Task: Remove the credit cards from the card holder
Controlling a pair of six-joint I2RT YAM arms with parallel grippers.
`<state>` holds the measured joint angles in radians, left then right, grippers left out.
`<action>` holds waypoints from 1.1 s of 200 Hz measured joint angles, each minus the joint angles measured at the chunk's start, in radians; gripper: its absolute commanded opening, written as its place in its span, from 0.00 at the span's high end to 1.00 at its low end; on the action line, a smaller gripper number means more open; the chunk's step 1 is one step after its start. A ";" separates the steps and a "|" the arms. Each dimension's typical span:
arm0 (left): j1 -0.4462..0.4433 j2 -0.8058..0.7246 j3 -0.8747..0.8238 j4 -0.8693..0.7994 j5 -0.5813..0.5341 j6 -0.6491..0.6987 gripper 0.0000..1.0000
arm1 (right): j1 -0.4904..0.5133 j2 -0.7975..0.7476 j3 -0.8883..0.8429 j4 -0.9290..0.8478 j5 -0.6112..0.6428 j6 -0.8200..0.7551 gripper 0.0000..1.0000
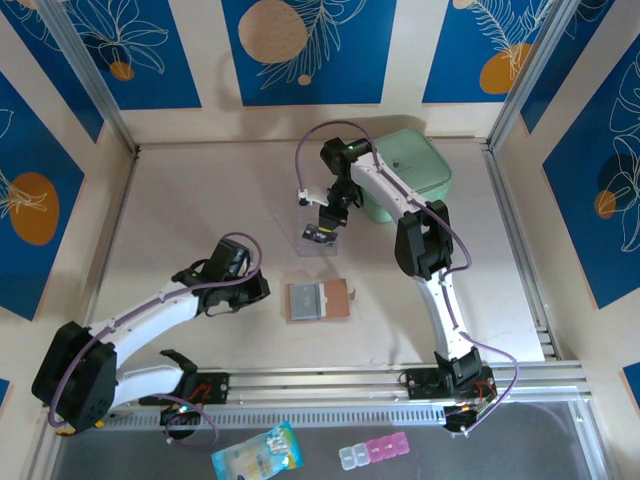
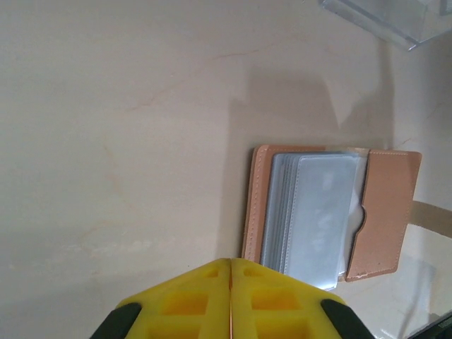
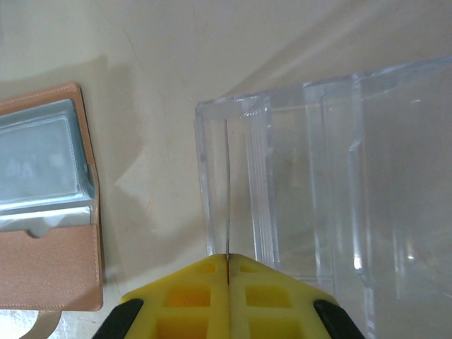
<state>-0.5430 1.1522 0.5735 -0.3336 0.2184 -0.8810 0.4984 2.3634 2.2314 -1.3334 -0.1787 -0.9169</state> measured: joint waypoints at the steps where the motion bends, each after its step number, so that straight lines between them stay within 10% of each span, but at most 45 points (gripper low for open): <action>1: 0.000 0.000 0.000 0.000 0.000 0.000 0.91 | 0.000 0.002 0.000 -0.003 0.000 0.000 1.00; 106: 0.006 -0.021 -0.014 -0.005 0.002 -0.001 0.91 | 0.010 0.029 -0.026 -0.021 -0.004 -0.035 1.00; 220: 0.006 -0.046 -0.018 -0.006 0.010 -0.003 0.90 | 0.012 0.040 -0.039 -0.015 -0.051 -0.034 0.74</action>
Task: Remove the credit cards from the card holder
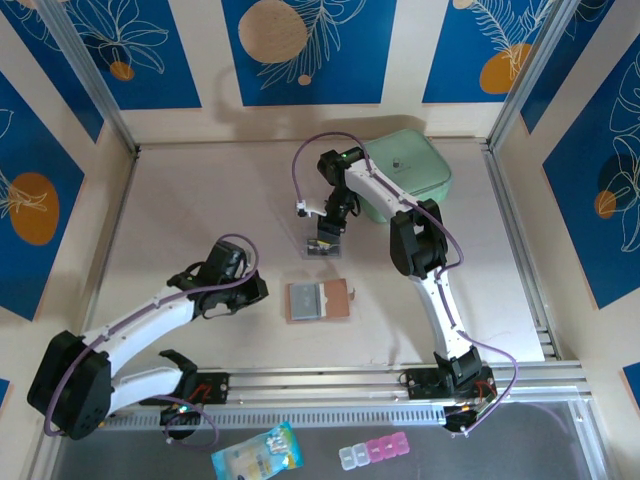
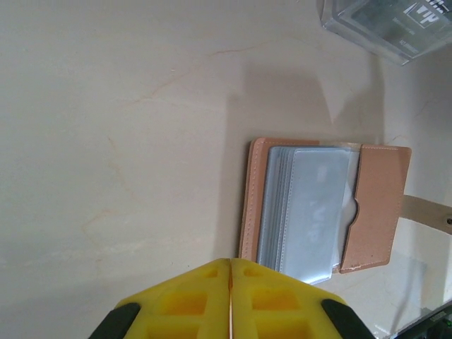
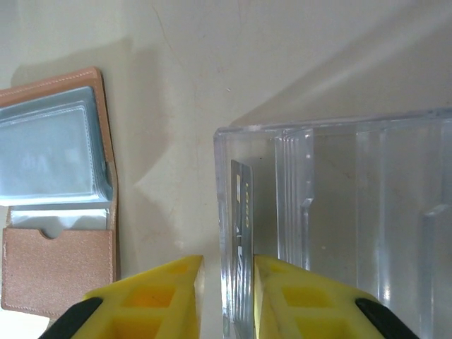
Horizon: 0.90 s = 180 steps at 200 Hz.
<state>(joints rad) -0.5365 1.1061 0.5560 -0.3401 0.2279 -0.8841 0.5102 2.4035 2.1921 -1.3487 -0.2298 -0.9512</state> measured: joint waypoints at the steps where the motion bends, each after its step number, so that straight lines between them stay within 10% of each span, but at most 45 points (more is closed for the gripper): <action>1: 0.000 0.000 0.000 0.000 0.000 0.000 0.90 | 0.000 0.000 0.000 0.000 0.000 0.002 0.74; 93: -0.003 0.070 0.004 0.046 0.049 0.000 0.90 | -0.013 -0.335 -0.318 0.280 -0.101 0.211 0.77; 180: -0.094 0.251 0.081 0.147 0.061 0.000 0.93 | 0.032 -0.562 -0.766 0.679 -0.084 0.889 0.79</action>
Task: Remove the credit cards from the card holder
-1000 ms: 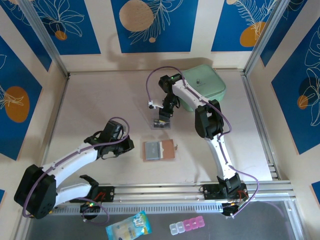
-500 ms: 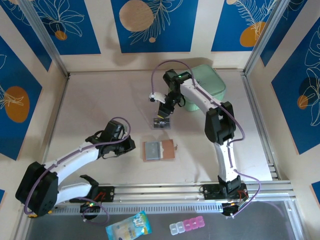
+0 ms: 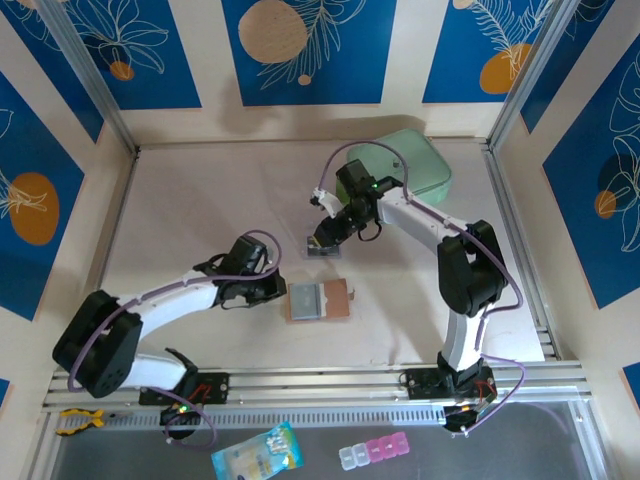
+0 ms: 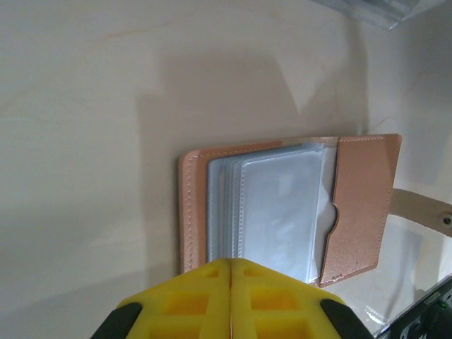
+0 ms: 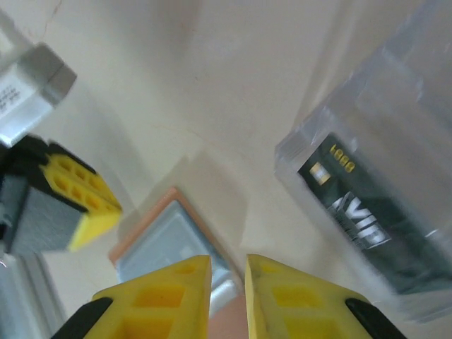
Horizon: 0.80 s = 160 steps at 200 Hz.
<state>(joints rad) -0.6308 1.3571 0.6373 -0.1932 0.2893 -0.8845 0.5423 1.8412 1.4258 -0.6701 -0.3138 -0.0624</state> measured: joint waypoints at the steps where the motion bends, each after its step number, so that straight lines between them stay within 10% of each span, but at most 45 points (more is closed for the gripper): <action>1: -0.002 0.004 0.002 0.000 0.000 0.000 0.93 | 0.001 -0.002 -0.004 0.003 0.000 0.009 0.79; 64: -0.072 0.078 0.034 -0.003 -0.022 -0.009 0.97 | 0.063 -0.143 -0.304 0.203 0.033 0.458 0.78; 160: -0.075 0.111 0.021 -0.008 -0.061 -0.026 0.99 | 0.133 -0.235 -0.458 0.370 0.052 0.735 0.71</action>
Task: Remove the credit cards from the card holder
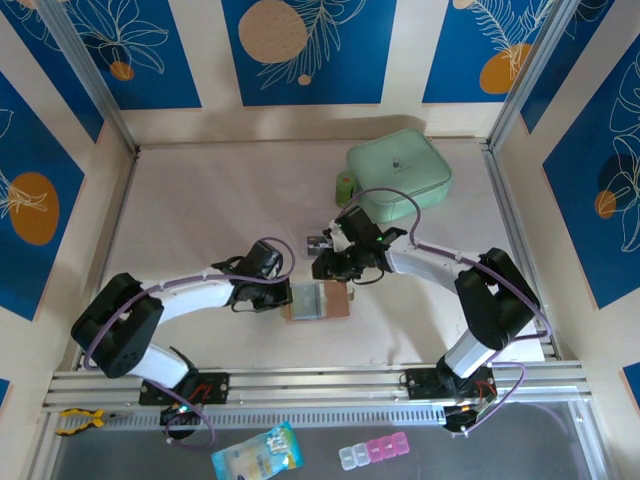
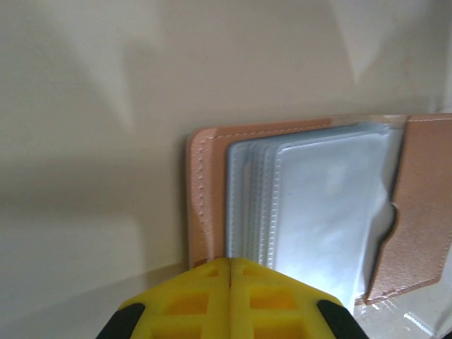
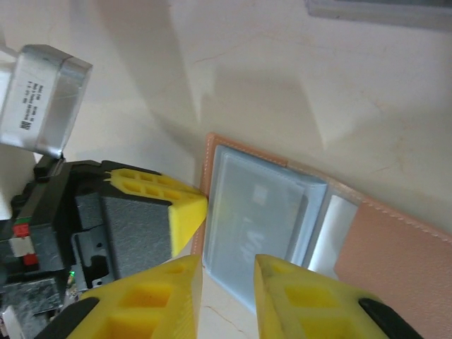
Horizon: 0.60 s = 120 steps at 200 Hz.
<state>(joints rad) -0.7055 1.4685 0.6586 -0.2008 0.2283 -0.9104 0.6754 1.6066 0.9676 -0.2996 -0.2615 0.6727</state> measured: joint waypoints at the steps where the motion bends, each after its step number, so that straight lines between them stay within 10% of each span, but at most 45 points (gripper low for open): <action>1: 0.000 0.000 0.000 0.000 0.000 0.000 0.99 | 0.001 0.000 0.000 0.000 0.000 0.001 0.71; 120: 0.000 -0.007 -0.023 0.003 -0.021 0.000 0.99 | 0.015 0.011 -0.058 0.075 -0.054 0.086 0.54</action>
<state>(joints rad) -0.7055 1.4616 0.6353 -0.1978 0.2077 -0.9108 0.6903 1.6173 0.9096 -0.2245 -0.3157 0.7586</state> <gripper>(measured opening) 0.060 0.452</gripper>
